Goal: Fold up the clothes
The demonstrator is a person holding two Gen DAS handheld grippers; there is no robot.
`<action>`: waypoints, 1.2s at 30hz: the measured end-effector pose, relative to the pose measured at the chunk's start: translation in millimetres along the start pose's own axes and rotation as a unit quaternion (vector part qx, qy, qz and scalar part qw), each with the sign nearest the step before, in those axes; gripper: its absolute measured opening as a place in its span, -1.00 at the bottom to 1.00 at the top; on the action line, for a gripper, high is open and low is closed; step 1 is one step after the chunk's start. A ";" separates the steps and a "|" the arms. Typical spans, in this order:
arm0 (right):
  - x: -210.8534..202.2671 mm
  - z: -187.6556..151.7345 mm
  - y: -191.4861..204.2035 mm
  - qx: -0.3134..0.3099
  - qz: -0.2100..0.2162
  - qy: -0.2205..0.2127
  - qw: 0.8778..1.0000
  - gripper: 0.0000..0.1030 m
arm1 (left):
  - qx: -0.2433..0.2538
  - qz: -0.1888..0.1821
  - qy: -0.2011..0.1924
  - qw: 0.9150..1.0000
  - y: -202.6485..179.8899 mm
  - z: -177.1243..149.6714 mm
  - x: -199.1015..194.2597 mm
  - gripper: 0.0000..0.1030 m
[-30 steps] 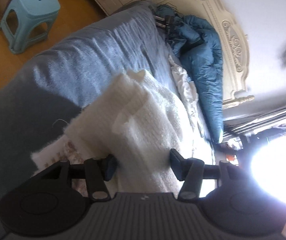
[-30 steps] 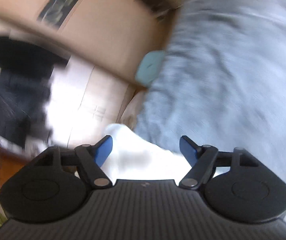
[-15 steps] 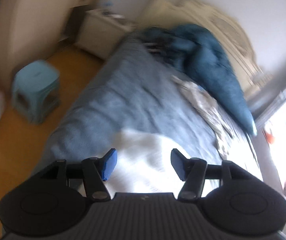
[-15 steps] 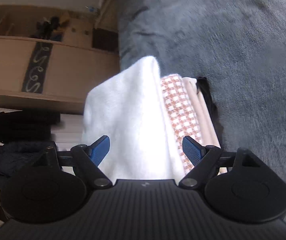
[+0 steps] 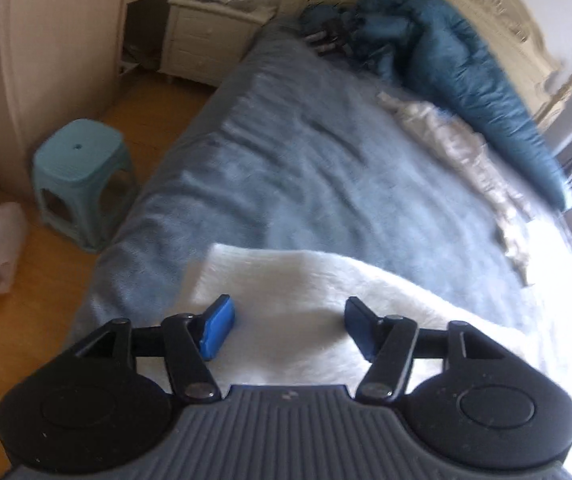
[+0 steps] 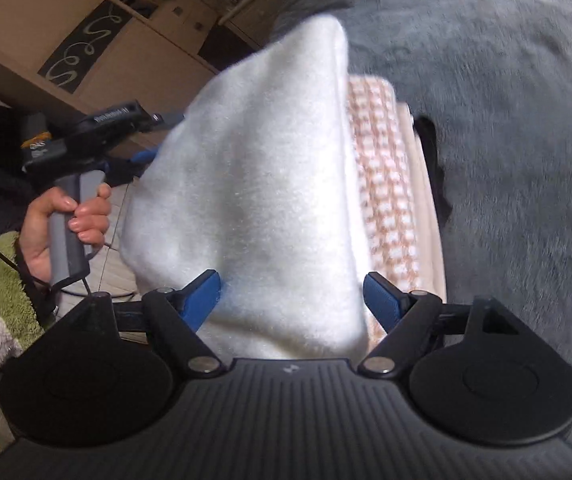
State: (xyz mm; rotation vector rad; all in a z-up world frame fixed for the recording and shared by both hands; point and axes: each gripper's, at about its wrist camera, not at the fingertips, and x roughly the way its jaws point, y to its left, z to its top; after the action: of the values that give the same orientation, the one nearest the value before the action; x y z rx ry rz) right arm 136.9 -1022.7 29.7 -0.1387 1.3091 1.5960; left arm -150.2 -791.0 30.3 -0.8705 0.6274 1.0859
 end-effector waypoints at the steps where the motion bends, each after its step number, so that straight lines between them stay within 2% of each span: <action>1: -5.9 8.8 -4.9 -0.002 0.005 -0.013 1.000 0.53 | 0.001 0.005 0.001 1.000 -1.0 0.0 2.4 0.26; 3: -16.0 30.0 -17.4 0.012 0.020 -0.046 0.999 0.55 | -0.001 0.010 0.001 1.000 1.5 2.8 6.4 0.30; 7: -2.4 74.5 -60.7 0.104 0.099 -0.089 0.986 0.56 | -0.012 0.016 0.000 1.000 11.2 0.5 14.9 0.37; 9: 25.2 85.4 -77.6 0.146 0.127 -0.081 0.978 0.57 | -0.018 0.016 -0.001 1.000 14.4 -0.9 19.4 0.42; 11: 52.4 84.7 -83.8 0.170 0.159 -0.054 0.971 0.58 | -0.023 0.016 0.000 1.000 17.4 -1.8 23.4 0.50; 14: 74.5 73.7 -66.7 0.167 0.178 -0.006 0.970 0.52 | -0.039 0.012 0.002 0.999 25.3 -4.9 26.3 0.56; 16: 67.3 69.9 -43.3 0.114 0.154 -0.009 0.981 0.22 | -0.047 0.011 0.000 0.999 30.2 -8.0 26.5 0.57; 18: 57.8 71.4 -30.2 0.093 0.148 -0.012 0.984 -0.04 | -0.055 0.008 -0.004 0.998 30.9 -10.3 24.1 0.57; 21: 36.9 79.0 -20.4 0.051 0.164 -0.026 0.985 -0.12 | -0.048 0.004 -0.009 0.999 20.8 -9.8 17.8 0.57; 23: 25.2 83.1 -20.2 0.020 0.169 -0.031 0.985 -0.12 | -0.035 -0.005 -0.014 0.999 13.6 -10.8 13.2 0.57; 25: 29.8 84.2 -42.7 0.035 0.164 -0.024 0.986 -0.12 | -0.016 -0.010 -0.016 1.000 7.7 -14.6 13.4 0.57; 26: 38.2 82.4 -61.6 0.058 0.166 -0.019 0.984 -0.12 | -0.006 -0.011 -0.019 1.000 4.9 -17.2 13.2 0.57; 28: 55.5 80.0 -92.9 0.124 0.190 -0.011 0.974 -0.10 | -0.001 -0.013 -0.025 1.000 3.7 -19.4 13.2 0.57; 29: 62.7 79.5 -103.7 0.154 0.207 -0.008 0.966 -0.06 | -0.002 -0.014 -0.028 1.000 3.8 -20.1 13.2 0.57; 30: 67.5 80.5 -110.3 0.173 0.217 -0.005 0.961 0.06 | -0.008 -0.018 -0.030 0.999 6.2 -20.2 12.4 0.57; 34: 47.6 107.3 -68.3 0.099 0.155 0.014 0.983 0.23 | -0.055 -0.044 -0.038 0.997 24.8 -18.8 3.5 0.43; 36: 37.7 120.7 -47.3 0.062 0.123 0.024 0.990 0.29 | -0.088 -0.060 -0.055 0.993 37.6 -18.2 -12.7 0.39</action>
State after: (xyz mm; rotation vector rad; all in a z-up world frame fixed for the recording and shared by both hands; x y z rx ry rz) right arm 212.1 -910.7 23.0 0.0651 1.5046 1.7192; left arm -190.2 -804.9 19.8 -0.9806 0.3863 1.0844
